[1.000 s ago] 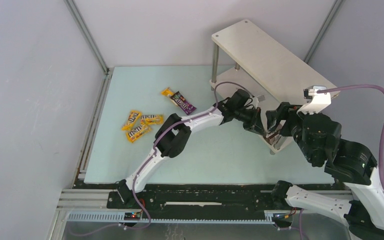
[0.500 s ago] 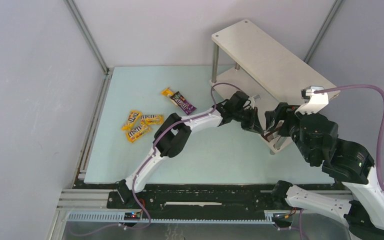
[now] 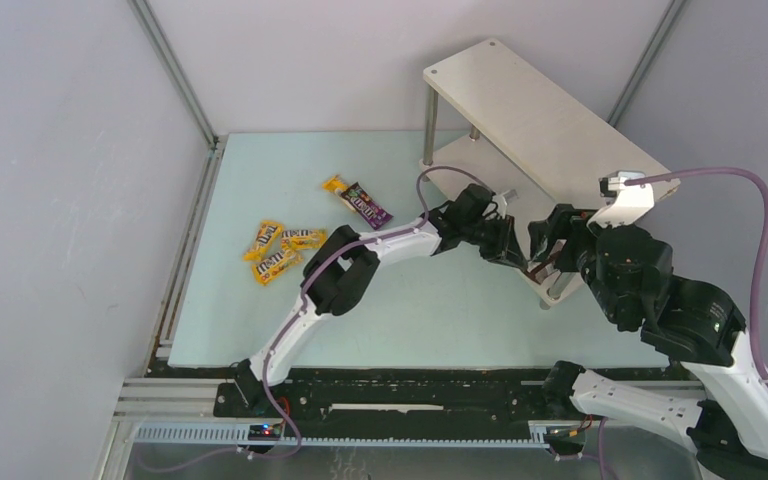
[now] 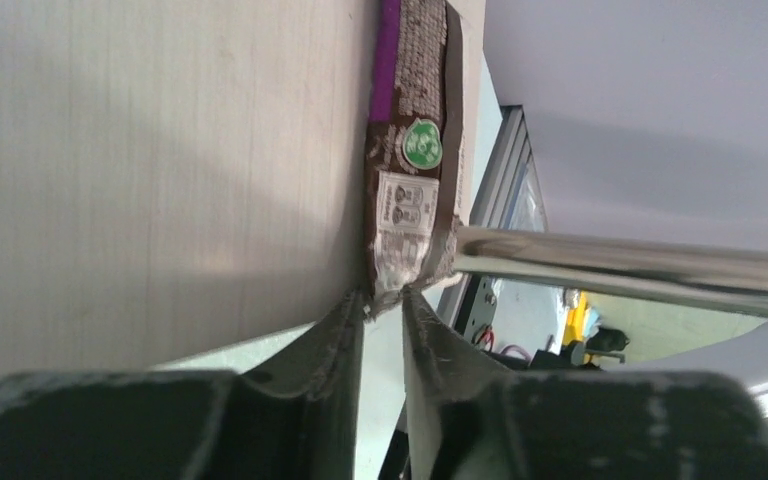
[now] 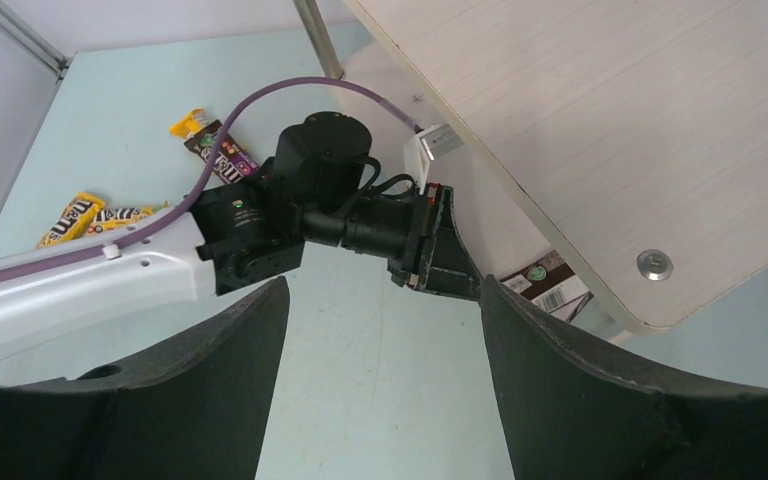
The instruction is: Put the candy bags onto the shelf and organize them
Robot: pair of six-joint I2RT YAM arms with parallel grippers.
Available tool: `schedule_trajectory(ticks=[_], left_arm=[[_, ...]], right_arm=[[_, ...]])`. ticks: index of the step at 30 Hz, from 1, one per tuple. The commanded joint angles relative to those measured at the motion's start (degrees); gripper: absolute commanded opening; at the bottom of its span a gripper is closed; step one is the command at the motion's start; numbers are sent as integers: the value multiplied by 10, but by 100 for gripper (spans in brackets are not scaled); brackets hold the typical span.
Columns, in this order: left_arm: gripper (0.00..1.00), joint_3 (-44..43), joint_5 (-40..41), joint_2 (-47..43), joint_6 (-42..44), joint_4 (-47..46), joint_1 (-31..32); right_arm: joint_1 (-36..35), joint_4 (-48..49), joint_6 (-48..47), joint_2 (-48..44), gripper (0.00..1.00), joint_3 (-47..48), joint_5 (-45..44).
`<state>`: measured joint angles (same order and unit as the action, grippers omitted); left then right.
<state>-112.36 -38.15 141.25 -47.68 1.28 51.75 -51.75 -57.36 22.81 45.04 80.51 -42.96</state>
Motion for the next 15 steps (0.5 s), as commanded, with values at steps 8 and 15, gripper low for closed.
schedule_trajectory(ticks=[8, 15], left_arm=[[63, 99, 15, -151, 37, -11, -5], [99, 368, 85, -368, 64, -72, -38]], right_arm=[[5, 14, -3, 11, 79, -2, 7], [6, 11, 3, -3, 80, -2, 21]])
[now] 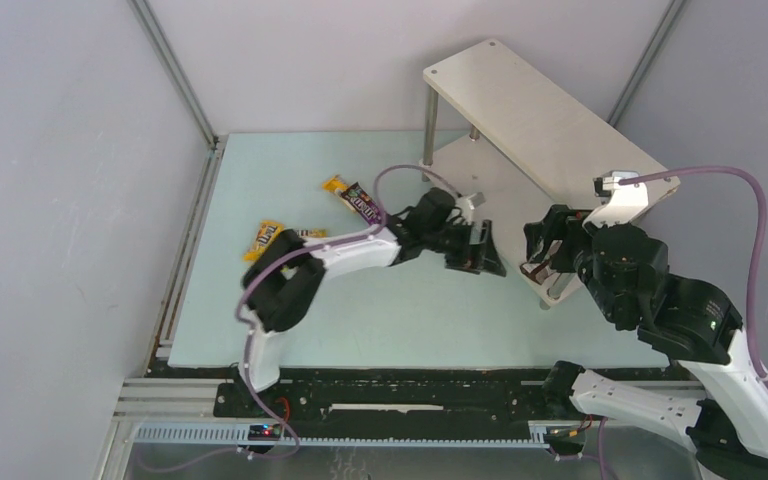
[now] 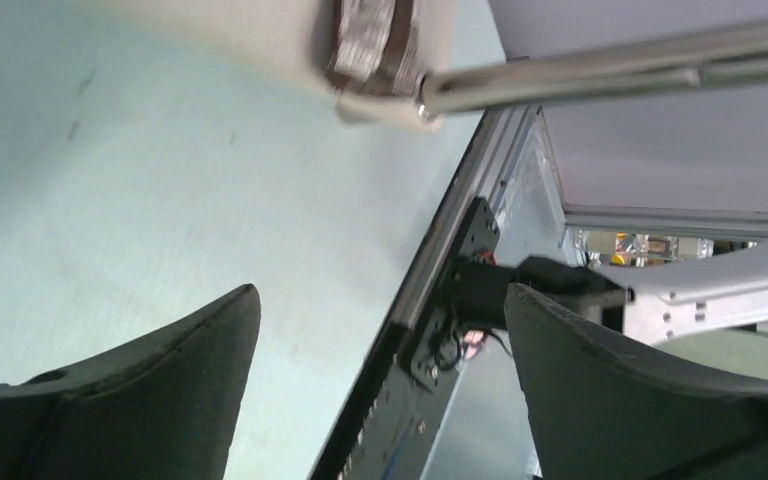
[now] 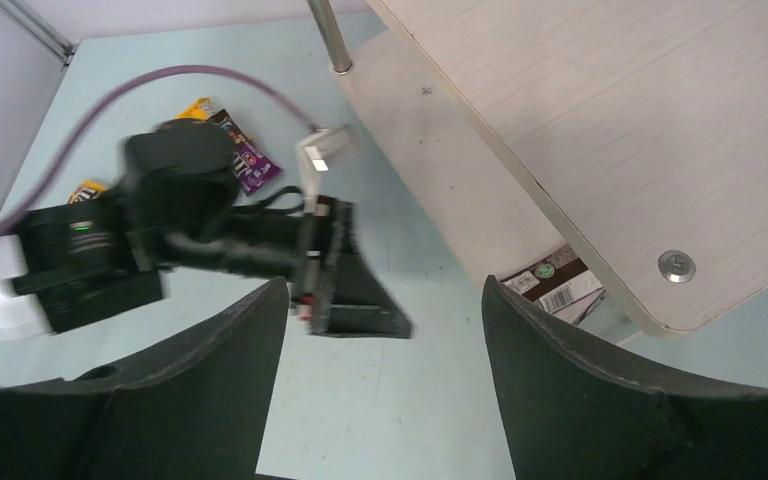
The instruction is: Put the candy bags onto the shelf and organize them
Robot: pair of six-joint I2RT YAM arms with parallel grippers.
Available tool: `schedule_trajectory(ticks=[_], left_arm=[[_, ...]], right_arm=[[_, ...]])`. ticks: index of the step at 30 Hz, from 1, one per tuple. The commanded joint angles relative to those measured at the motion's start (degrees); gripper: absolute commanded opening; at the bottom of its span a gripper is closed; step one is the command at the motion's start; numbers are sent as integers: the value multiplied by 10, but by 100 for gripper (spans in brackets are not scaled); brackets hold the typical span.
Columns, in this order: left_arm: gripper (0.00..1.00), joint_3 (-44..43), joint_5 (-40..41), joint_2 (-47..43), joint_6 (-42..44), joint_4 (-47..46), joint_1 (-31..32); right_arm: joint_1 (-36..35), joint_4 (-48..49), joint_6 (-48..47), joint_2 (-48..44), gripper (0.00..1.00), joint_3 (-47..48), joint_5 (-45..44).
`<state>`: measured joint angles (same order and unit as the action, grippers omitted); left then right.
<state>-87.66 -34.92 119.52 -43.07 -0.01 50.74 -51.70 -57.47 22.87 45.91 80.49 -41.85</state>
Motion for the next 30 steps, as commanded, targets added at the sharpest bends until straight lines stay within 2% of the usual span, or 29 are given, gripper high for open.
schedule_trajectory(ticks=[1, 4, 8, 11, 13, 15, 17, 20, 25, 27, 30], left_arm=[[100, 163, 69, -201, 14, -69, -37], [100, 270, 133, -303, 1, -84, -53], [100, 398, 212, -418, -9, -101, -89], [100, 470, 276, -478, -40, -118, -144], [100, 530, 336, -506, -89, -185, -180], [100, 591, 409, -515, -128, -296, -192], [100, 607, 469, -484, -151, -368, -193], [100, 569, 507, -404, -178, -391, -196], [100, 540, 537, -270, -262, -473, -212], [100, 526, 549, -230, -303, -477, -220], [99, 493, 524, -171, -354, -485, -234]], right_arm=[[5, 16, 1, -14, 81, -2, 15], [6, 27, -1, -20, 89, 0, 28], [6, 44, -8, -30, 91, 2, 46], [6, 57, -14, -39, 91, 2, 54], [6, 64, -14, -44, 92, 2, 58], [6, 67, -15, -45, 92, 3, 59], [6, 69, -18, -44, 92, 1, 61], [6, 70, -25, -38, 92, 1, 62], [6, 56, -21, -34, 91, 1, 66], [6, 49, -18, -32, 91, -1, 64], [6, 43, -12, -34, 91, -1, 70]])
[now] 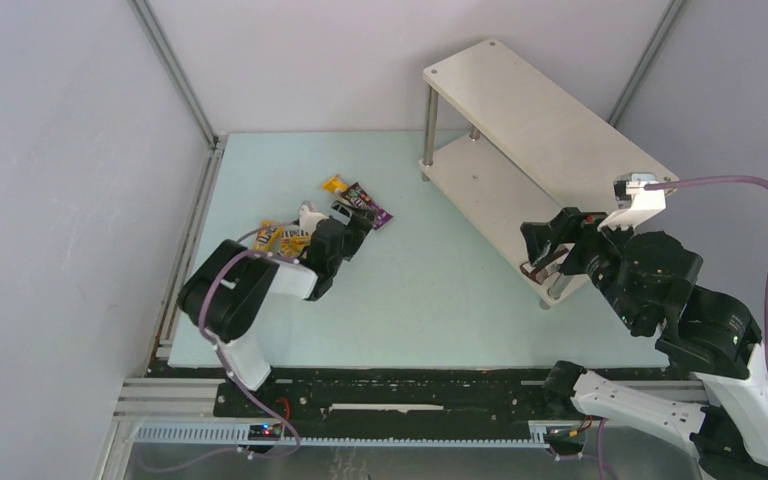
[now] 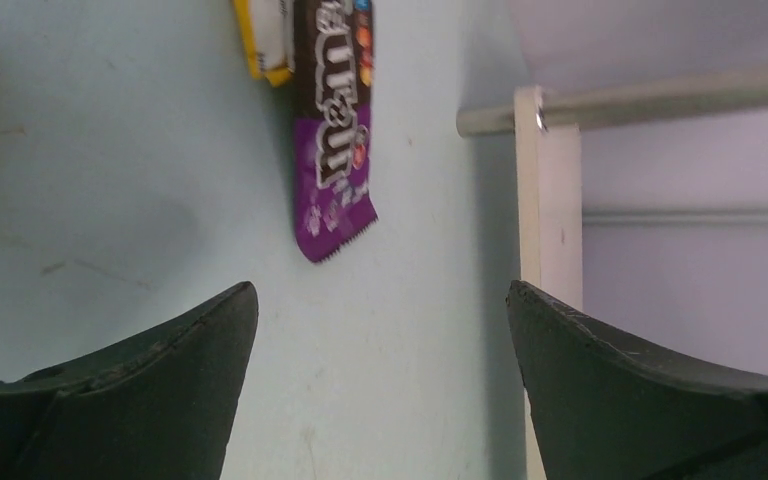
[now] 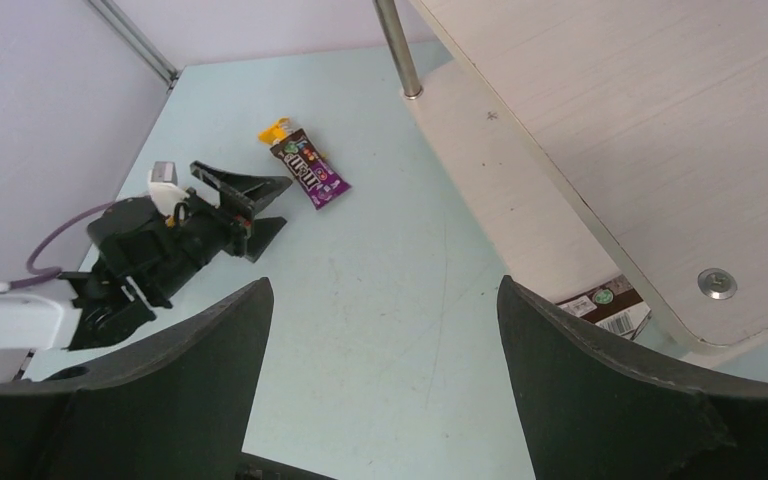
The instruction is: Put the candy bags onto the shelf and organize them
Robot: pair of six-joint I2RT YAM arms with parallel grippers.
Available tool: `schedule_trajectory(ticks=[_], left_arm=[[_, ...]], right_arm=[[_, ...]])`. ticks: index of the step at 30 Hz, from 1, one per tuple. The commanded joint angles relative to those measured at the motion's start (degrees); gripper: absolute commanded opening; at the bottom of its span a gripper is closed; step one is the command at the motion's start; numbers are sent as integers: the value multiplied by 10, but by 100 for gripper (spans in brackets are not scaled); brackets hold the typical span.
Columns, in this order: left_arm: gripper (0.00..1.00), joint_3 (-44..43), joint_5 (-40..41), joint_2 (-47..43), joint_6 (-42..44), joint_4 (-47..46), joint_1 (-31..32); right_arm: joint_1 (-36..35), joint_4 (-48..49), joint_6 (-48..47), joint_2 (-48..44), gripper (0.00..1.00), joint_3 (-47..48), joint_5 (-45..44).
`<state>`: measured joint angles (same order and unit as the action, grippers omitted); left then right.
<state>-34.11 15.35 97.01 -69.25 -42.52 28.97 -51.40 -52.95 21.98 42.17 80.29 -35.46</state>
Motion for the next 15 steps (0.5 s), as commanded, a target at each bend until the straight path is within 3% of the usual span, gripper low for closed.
schedule_trajectory(ticks=[1, 9, 15], left_arm=[[97, -52, 11, 71, -108, -69, -21], [88, -94, 17, 152, -186, -103, -36], [86, -122, 35, 156, -197, -22, -37]], right_arm=[[3, -3, -1, 2, 91, 1, 8], [3, 0, -5, -1, 91, 1, 7], [3, 0, -5, 2, 90, 5, 7]])
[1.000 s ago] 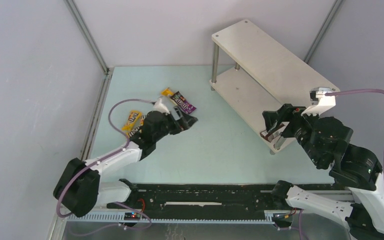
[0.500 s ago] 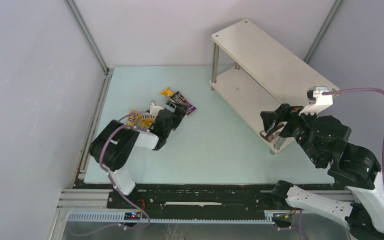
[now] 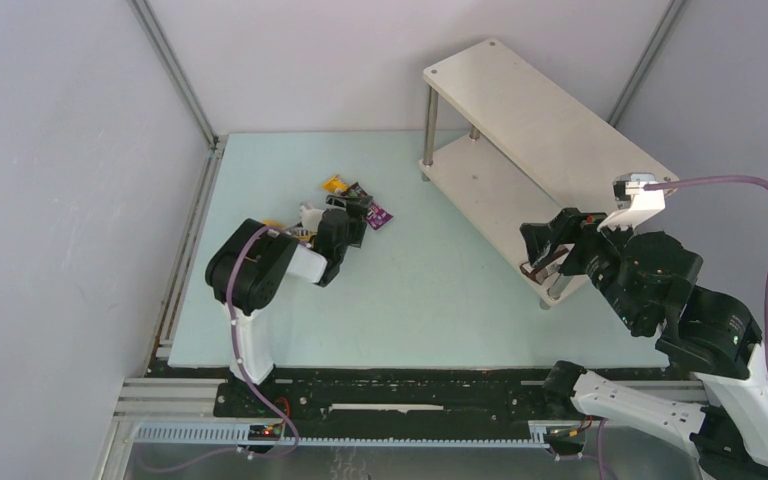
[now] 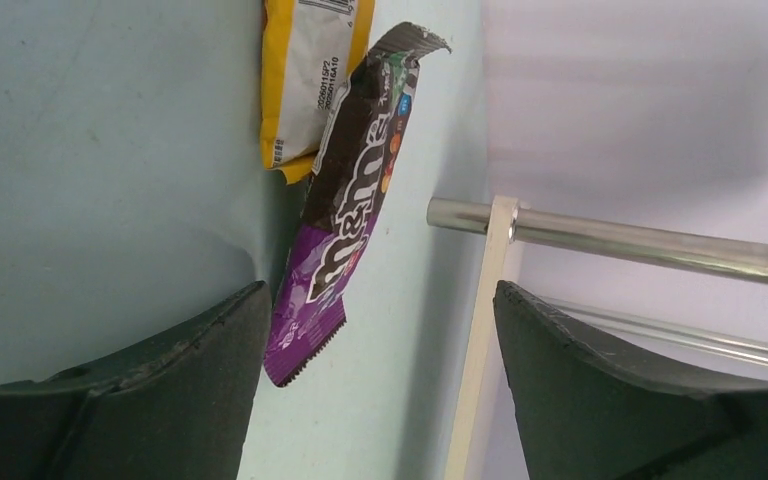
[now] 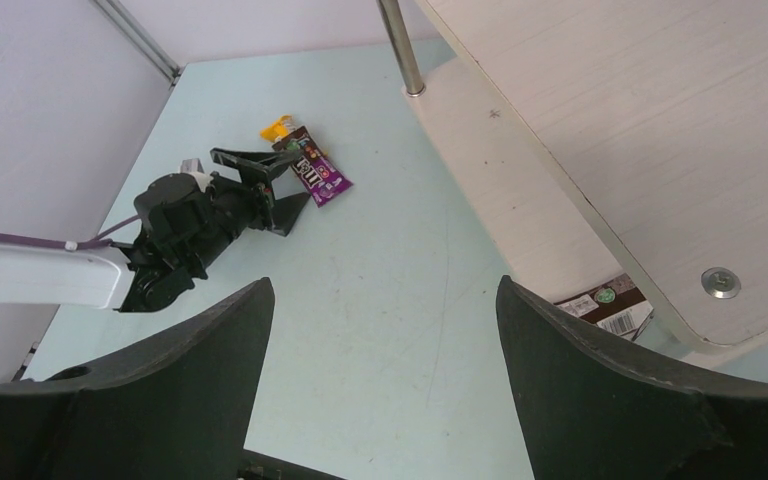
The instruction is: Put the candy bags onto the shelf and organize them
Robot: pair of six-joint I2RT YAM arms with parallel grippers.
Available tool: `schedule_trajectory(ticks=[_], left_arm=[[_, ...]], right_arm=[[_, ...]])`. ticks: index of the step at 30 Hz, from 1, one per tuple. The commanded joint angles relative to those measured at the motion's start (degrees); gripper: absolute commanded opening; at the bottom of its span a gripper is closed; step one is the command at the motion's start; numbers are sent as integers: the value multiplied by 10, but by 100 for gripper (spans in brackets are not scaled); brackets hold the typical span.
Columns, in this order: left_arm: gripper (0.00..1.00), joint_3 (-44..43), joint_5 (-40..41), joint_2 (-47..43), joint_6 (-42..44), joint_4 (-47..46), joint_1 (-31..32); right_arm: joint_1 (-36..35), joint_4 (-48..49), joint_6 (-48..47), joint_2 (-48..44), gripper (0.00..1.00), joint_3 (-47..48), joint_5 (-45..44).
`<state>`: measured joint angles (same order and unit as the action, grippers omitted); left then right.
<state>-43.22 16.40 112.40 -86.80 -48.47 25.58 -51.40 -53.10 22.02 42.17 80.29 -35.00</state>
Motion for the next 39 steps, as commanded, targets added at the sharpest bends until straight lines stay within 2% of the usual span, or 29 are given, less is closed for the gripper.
schedule_trajectory(ticks=[1, 11, 16, 18, 20, 23, 25, 31, 36, 39], left_arm=[[86, -37, 26, 3, -17, 47, -4], [71, -58, 22, 28, -21, 72, -13], [71, -80, 9, 24, -9, 112, -15], [72, -85, 8, 2, 35, 129, -15], [77, -100, 21, -29, 89, 194, -11], [84, -98, 21, -58, 97, 271, -9], [84, -74, 2, -67, 92, 240, -9], [68, -44, -97, -25, 13, 140, -7], [64, -53, -101, -6, -20, 133, -6], [57, -62, -99, 6, -46, 132, -6]], right_arm=[[3, 1, -5, 2, 90, 7, 3], [3, -9, 0, 7, 90, 21, 4], [3, -14, 0, 8, 90, 30, 2], [3, -14, 1, 8, 90, 33, 3], [3, -14, 2, 7, 90, 34, 3], [3, -11, 5, 7, 90, 34, 5], [3, -8, 6, 7, 90, 32, 8], [2, 2, 7, 5, 90, 33, 19], [2, -4, 12, -2, 90, 35, 18], [2, -5, 13, -8, 89, 34, 14]])
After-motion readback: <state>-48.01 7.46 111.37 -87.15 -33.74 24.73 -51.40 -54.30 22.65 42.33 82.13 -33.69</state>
